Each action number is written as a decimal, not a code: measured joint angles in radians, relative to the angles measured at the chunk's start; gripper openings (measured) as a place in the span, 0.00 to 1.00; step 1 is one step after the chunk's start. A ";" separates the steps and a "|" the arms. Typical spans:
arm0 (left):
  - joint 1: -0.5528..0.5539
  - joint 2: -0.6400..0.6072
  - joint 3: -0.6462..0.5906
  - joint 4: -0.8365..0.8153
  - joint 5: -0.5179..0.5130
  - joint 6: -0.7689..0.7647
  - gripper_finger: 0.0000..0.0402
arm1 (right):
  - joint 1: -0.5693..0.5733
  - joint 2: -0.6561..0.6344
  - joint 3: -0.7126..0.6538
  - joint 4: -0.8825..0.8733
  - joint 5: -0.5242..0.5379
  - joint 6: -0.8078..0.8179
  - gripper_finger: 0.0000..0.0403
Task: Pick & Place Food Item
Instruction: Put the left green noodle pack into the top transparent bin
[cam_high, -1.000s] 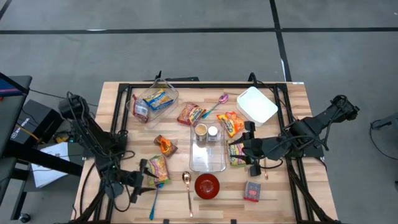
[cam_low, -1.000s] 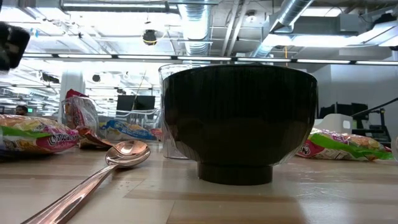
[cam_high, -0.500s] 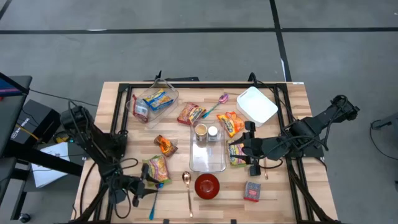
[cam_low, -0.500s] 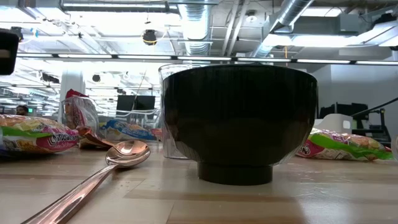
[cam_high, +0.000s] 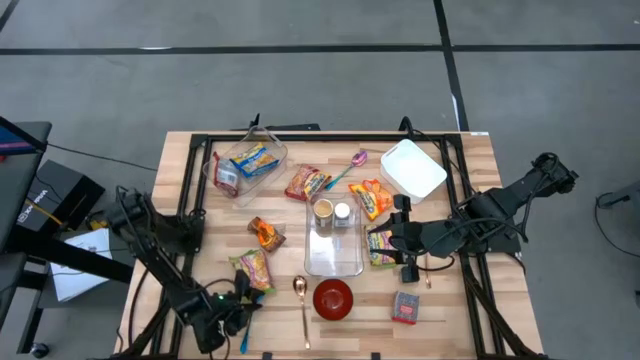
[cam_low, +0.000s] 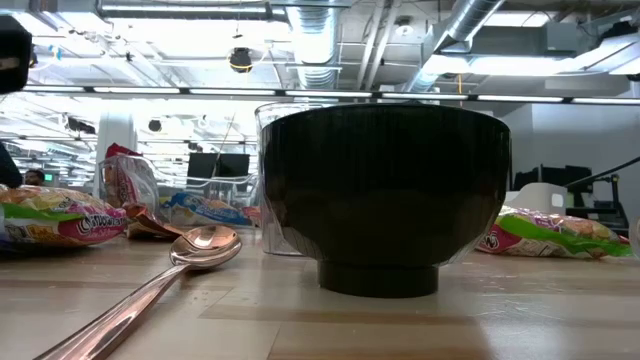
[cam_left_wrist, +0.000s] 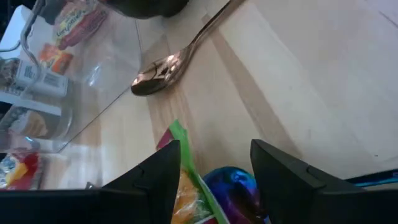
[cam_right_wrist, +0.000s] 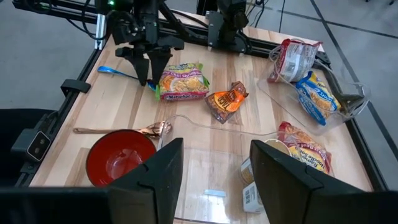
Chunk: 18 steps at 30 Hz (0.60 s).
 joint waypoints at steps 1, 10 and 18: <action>0.000 0.001 0.013 -0.025 0.001 -0.010 0.46 | 0.000 0.000 0.000 0.000 0.000 0.000 0.45; -0.004 -0.046 0.033 -0.150 0.020 -0.124 0.44 | 0.000 0.000 0.000 -0.015 0.001 0.000 0.45; -0.039 -0.046 0.033 -0.160 0.069 -0.175 0.43 | 0.000 0.000 0.000 -0.032 -0.001 0.000 0.45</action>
